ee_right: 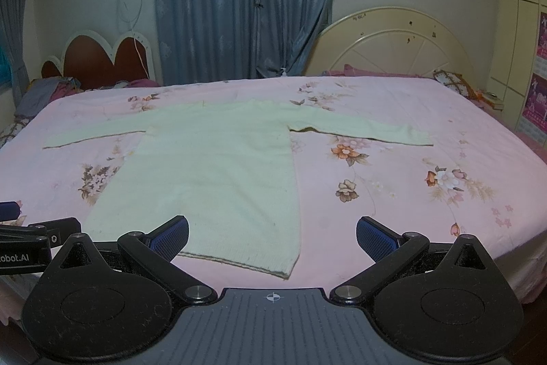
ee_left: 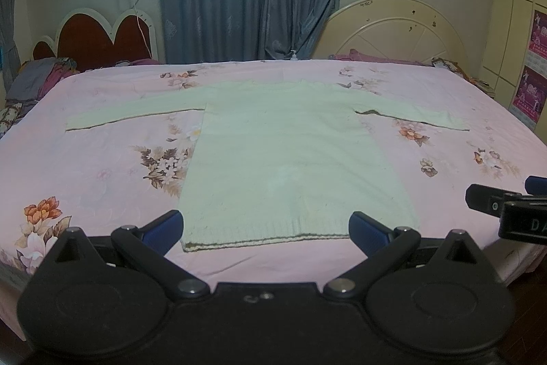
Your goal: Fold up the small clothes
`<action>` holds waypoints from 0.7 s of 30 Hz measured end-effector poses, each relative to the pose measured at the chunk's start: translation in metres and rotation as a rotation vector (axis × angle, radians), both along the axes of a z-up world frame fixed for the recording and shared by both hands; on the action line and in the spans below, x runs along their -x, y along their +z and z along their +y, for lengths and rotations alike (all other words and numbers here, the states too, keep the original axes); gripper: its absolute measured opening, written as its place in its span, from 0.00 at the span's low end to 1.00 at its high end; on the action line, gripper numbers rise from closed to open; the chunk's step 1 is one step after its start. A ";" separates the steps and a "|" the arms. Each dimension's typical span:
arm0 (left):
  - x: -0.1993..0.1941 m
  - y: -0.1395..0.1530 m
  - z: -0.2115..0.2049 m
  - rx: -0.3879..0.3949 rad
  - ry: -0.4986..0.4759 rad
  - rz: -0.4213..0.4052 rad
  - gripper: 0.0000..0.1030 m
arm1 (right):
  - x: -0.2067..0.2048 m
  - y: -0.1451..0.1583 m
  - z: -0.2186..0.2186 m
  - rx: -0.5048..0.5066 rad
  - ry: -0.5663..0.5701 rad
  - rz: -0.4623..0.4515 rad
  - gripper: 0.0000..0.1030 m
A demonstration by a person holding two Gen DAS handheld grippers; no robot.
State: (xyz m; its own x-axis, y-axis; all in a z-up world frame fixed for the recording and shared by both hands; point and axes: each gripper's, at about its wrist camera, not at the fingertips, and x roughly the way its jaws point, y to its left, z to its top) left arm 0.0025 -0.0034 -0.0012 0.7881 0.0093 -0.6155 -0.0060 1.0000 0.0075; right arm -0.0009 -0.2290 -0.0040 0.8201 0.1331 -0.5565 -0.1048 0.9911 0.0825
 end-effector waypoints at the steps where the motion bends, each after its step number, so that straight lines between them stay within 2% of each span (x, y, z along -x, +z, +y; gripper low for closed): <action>1: 0.000 0.000 0.000 0.000 0.000 0.000 1.00 | 0.000 0.000 0.001 0.001 0.000 0.000 1.00; 21: 0.001 -0.005 0.004 -0.005 0.004 0.007 1.00 | 0.000 -0.004 0.002 -0.004 0.002 0.005 1.00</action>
State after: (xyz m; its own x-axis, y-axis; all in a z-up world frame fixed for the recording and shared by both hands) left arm 0.0019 0.0005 -0.0058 0.7839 0.0151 -0.6207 -0.0096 0.9999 0.0122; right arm -0.0010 -0.2274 -0.0077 0.8169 0.1370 -0.5603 -0.1065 0.9905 0.0869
